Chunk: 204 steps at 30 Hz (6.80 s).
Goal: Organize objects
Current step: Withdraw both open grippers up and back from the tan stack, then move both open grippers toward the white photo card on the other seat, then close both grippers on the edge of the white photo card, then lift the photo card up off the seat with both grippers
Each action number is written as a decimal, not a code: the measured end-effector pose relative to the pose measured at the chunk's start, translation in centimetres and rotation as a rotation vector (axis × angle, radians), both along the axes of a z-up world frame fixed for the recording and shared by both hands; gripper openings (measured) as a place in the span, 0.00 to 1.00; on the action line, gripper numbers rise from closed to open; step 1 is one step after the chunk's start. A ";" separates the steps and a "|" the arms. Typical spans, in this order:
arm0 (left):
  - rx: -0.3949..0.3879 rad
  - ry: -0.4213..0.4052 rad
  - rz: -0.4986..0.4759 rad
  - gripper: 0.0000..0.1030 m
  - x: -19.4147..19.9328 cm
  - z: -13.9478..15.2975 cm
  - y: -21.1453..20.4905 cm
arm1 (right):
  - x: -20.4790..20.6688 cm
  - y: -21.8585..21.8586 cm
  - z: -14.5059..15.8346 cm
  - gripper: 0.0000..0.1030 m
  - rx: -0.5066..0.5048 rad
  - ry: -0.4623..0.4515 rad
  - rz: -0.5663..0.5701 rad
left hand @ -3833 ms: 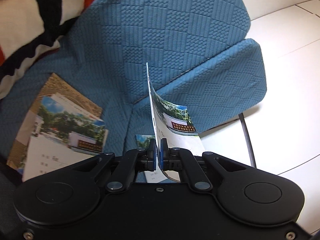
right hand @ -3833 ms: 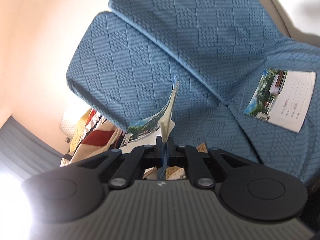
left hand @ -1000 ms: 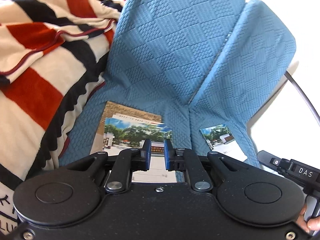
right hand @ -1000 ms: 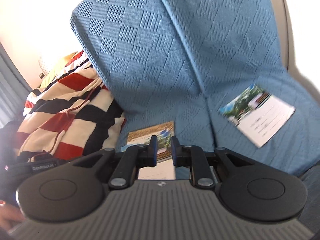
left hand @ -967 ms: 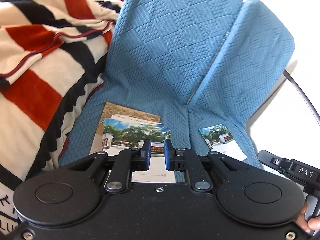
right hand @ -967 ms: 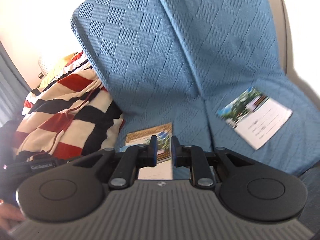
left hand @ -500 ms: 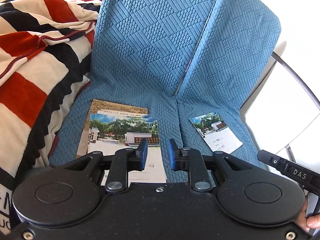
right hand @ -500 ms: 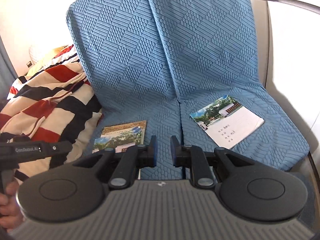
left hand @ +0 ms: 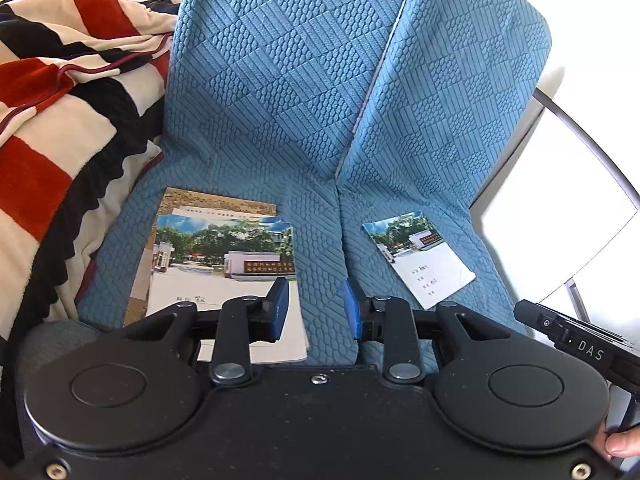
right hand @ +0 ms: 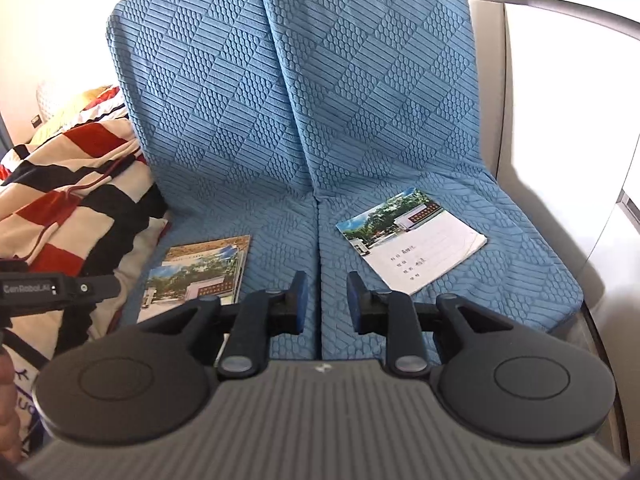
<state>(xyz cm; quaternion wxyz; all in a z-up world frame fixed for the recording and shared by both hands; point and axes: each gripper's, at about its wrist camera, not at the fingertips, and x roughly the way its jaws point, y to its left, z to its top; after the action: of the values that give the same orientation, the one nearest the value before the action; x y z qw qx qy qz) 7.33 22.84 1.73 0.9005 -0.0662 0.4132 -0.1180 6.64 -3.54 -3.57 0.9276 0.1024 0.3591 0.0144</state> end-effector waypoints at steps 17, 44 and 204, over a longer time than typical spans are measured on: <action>0.008 -0.034 -0.019 0.87 -1.4 0.3 -3.0 | -1.2 -2.9 -0.1 0.83 -0.028 -0.050 -0.041; 0.028 0.025 -0.076 0.99 0.7 -4.3 -10.0 | -0.4 -7.9 -8.1 0.77 -0.034 -0.043 -0.179; -0.657 0.522 0.096 0.02 15.7 -16.8 -11.8 | 11.2 -16.3 -17.4 0.06 0.804 0.029 -0.421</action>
<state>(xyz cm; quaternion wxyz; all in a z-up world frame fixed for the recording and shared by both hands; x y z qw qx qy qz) 23.00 11.07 -15.11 0.7012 -0.3967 0.5643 -0.1805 17.84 -19.84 -20.94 0.7917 0.5254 0.3095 -0.0376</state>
